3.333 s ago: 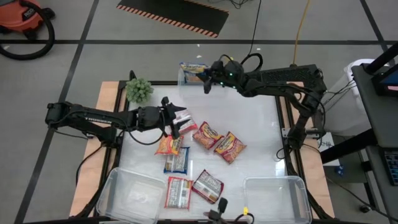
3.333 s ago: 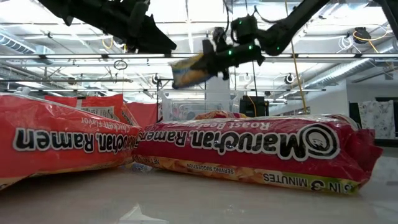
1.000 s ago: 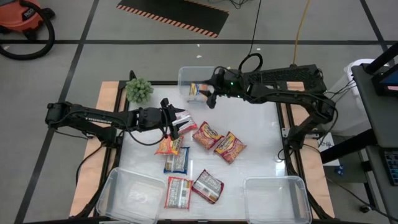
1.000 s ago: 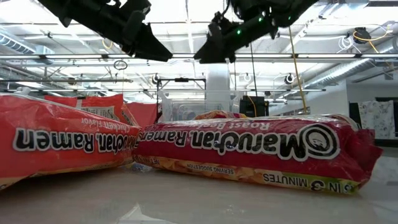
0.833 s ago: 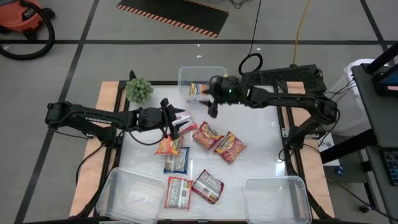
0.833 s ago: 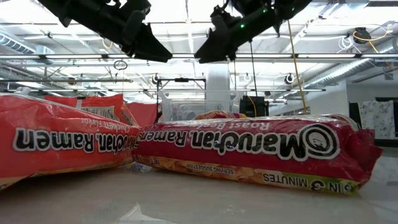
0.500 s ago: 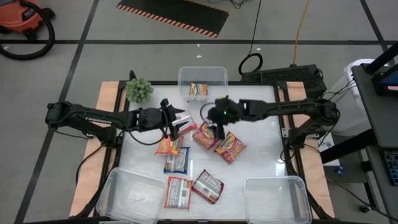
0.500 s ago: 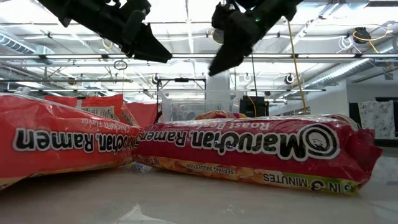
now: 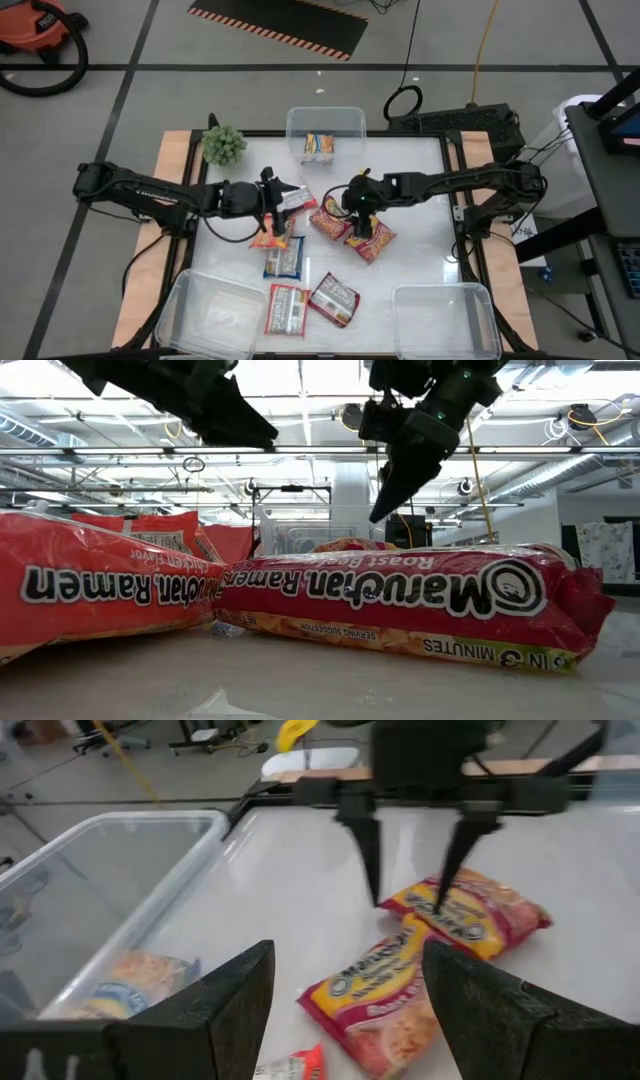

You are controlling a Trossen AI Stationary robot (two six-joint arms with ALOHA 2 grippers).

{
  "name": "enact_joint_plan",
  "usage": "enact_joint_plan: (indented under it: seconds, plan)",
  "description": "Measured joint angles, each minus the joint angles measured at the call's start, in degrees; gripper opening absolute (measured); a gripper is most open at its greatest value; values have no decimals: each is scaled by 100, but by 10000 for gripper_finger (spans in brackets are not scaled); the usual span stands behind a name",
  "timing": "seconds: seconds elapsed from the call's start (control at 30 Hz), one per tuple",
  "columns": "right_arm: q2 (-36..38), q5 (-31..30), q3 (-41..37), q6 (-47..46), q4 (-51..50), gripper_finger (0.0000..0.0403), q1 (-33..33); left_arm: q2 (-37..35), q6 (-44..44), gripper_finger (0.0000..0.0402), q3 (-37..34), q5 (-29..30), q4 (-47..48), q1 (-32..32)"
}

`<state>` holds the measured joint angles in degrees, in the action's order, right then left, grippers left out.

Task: Sort Maruchan noodles
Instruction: Put the top left red noodle pack into the right transparent bin

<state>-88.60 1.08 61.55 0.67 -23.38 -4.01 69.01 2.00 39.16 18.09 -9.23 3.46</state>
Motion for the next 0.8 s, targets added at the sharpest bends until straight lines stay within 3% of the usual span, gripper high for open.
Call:
enact_joint_plan:
  seconds: [0.23,0.37,0.8]
  plan:
    - [0,7,-130,-198,-190,215,132,0,3,257,0,0,7,396]
    - [0,-285,-171,-260,-168,215,243,0,70,257,0,0,4,566]
    - [0,-404,-638,-658,206,215,175,0,338,257,0,0,-2,649]
